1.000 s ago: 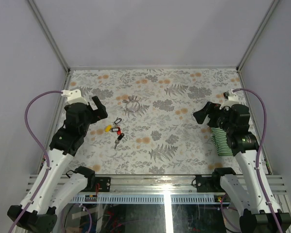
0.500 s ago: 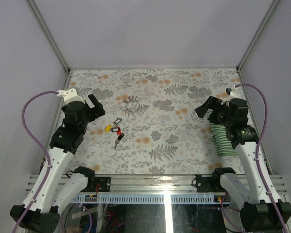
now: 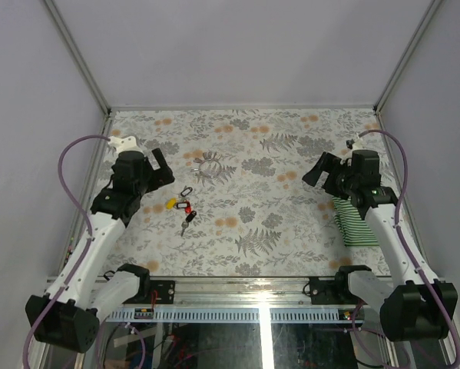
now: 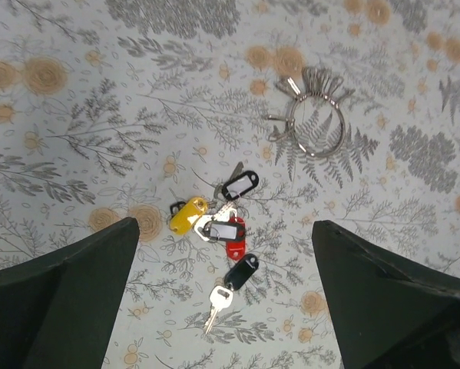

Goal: Put the keys on the keyring

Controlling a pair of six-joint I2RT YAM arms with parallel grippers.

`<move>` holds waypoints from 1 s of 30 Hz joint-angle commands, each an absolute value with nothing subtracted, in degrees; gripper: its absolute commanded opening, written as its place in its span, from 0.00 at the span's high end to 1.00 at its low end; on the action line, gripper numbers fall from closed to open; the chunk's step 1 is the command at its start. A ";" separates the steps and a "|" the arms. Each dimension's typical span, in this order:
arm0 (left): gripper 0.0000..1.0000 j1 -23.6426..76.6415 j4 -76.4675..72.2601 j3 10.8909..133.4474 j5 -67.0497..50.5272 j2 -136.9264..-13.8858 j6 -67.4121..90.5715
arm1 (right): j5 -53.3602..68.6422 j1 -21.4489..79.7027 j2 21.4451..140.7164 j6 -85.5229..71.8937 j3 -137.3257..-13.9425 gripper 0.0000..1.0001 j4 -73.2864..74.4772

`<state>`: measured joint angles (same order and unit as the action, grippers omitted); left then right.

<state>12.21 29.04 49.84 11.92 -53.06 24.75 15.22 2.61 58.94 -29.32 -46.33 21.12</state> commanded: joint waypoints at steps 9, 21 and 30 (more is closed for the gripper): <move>0.04 24.11 27.53 61.24 13.06 -74.23 22.58 | 21.13 2.38 60.78 -27.08 -46.18 0.01 19.05; 0.29 30.61 28.26 80.84 11.40 -103.96 13.73 | 28.48 2.42 58.68 -27.38 -43.37 0.11 18.23; 0.43 27.42 28.91 87.85 3.60 -113.35 7.94 | 32.18 2.46 57.84 -27.56 -42.91 0.13 18.17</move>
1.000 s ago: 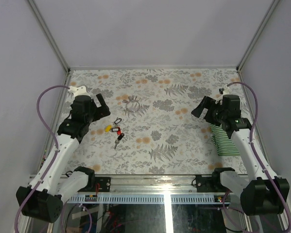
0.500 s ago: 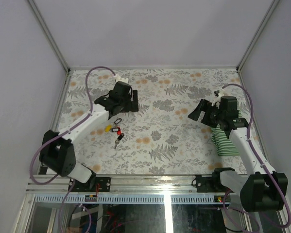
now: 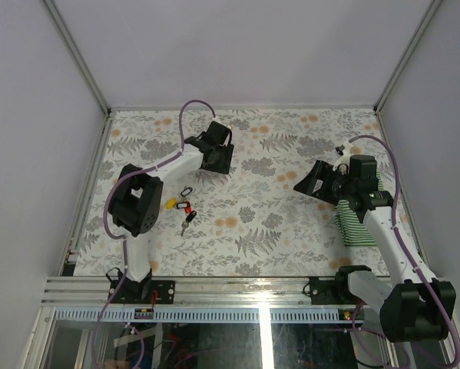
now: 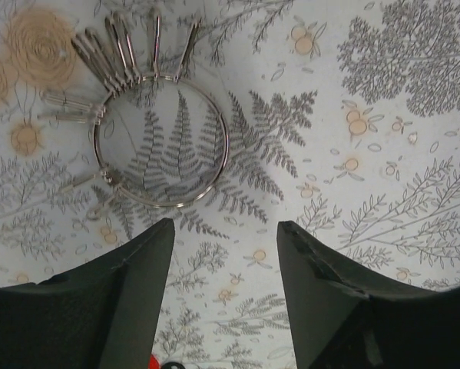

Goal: Put the keys on the keyring

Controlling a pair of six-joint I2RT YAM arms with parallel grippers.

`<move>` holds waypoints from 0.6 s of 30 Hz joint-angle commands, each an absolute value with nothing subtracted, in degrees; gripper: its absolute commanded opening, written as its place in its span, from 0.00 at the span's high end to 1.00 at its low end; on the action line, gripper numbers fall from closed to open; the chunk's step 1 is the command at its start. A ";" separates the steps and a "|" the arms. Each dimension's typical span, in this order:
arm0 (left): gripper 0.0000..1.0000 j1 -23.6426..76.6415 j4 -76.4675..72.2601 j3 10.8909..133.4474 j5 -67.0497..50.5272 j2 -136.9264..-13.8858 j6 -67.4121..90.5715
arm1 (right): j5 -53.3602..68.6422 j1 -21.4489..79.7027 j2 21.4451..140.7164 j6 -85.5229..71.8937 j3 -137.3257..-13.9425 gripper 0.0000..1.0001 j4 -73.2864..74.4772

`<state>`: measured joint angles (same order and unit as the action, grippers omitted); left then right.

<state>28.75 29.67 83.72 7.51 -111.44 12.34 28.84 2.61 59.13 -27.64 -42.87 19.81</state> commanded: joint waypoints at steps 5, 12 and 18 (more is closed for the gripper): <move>0.53 25.58 29.53 89.35 0.92 -116.26 6.25 | 33.34 2.45 57.66 -27.35 -42.64 0.13 17.97; 0.59 24.28 30.49 91.02 -1.06 -119.16 4.86 | 34.80 2.44 58.22 -26.47 -42.56 0.13 17.74; 0.64 23.95 31.02 91.88 -1.40 -121.41 4.34 | 35.39 2.41 58.28 -26.58 -42.36 0.13 17.49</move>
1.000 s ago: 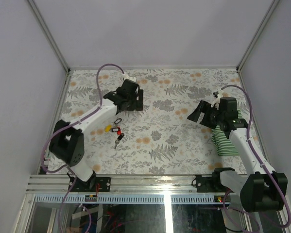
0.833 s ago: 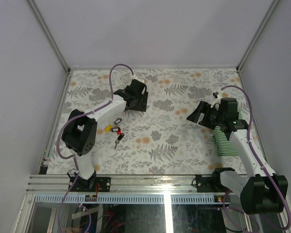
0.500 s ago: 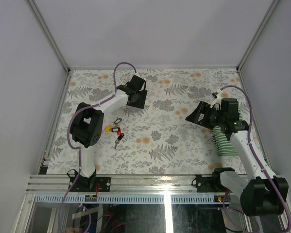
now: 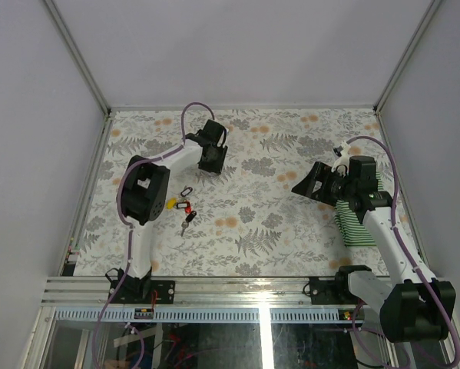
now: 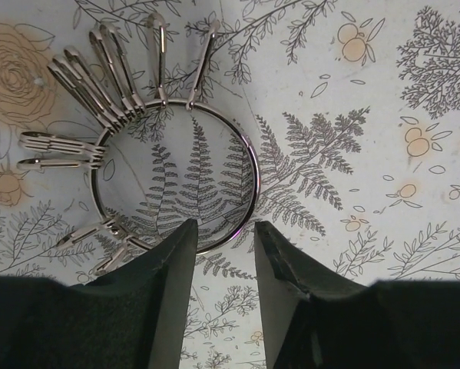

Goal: Put the keys on the keyring

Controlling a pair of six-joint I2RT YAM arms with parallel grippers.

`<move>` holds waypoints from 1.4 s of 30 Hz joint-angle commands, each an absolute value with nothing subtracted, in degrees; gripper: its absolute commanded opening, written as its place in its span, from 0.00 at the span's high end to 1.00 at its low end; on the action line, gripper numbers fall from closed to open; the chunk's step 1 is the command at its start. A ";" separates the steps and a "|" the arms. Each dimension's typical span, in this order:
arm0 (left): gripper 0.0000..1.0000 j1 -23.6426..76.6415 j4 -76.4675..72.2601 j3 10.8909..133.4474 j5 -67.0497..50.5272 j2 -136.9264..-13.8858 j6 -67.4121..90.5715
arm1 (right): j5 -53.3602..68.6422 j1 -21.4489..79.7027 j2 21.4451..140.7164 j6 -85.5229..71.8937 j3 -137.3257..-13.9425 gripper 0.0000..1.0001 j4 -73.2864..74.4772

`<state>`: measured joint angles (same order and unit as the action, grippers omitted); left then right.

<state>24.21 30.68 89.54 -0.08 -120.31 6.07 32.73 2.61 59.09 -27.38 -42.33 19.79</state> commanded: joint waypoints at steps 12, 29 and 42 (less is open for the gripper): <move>0.71 23.97 32.01 92.07 -2.34 -123.48 4.06 | 35.66 2.45 57.31 -26.87 -41.93 0.13 17.74; 0.95 30.29 31.42 84.52 -1.58 -118.44 6.66 | 35.29 2.42 55.26 -27.41 -41.90 0.14 18.34; 0.99 45.90 28.14 74.51 -0.21 -107.98 15.44 | 30.54 2.45 50.78 -28.64 -41.16 0.14 19.95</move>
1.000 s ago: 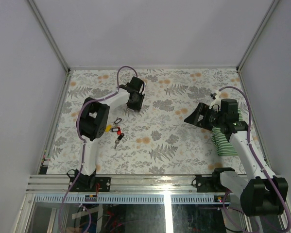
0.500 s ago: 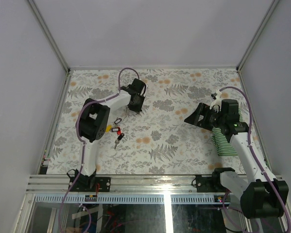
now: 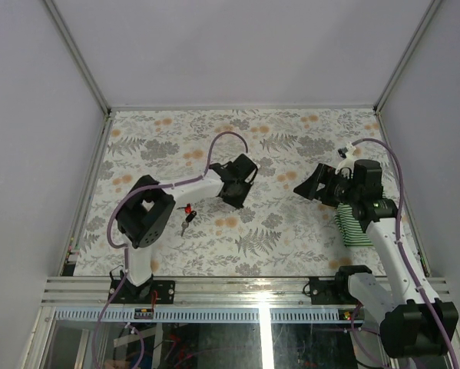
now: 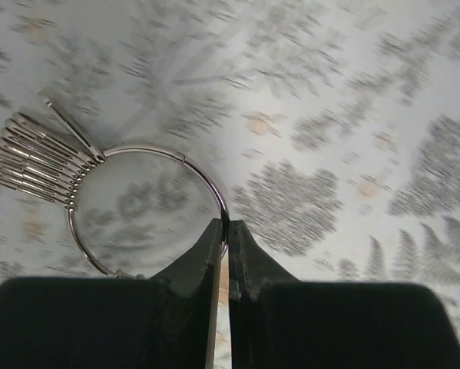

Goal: Put the keys on the keyring

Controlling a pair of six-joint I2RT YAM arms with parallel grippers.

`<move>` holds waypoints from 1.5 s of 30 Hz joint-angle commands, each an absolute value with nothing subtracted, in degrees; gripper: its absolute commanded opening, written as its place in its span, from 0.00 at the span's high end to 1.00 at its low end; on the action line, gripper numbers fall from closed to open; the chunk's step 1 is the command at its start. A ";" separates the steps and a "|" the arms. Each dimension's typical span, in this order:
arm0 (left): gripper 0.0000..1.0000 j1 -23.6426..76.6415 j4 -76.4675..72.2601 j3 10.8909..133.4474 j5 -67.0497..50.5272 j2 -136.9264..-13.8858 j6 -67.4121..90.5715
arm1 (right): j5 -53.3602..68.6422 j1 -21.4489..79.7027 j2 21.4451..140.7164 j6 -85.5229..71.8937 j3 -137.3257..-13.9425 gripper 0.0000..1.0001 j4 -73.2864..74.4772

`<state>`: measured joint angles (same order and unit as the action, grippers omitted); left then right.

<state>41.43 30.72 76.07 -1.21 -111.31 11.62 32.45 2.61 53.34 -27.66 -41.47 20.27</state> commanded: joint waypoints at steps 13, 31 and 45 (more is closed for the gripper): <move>0.85 52.99 26.47 72.54 0.70 -104.30 16.93 | 26.84 2.46 45.53 -31.03 -39.95 0.14 21.11; 0.68 42.36 23.52 60.73 13.73 -82.19 27.08 | 18.88 2.46 43.80 -32.99 -38.55 0.07 21.30; 0.81 27.78 29.23 54.60 11.35 -80.78 29.27 | 24.28 2.46 47.94 -29.08 -37.41 0.05 21.30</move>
<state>29.54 27.99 55.70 10.87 -79.50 27.90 21.98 2.61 47.11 -31.24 -37.06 23.20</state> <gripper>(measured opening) 0.137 0.940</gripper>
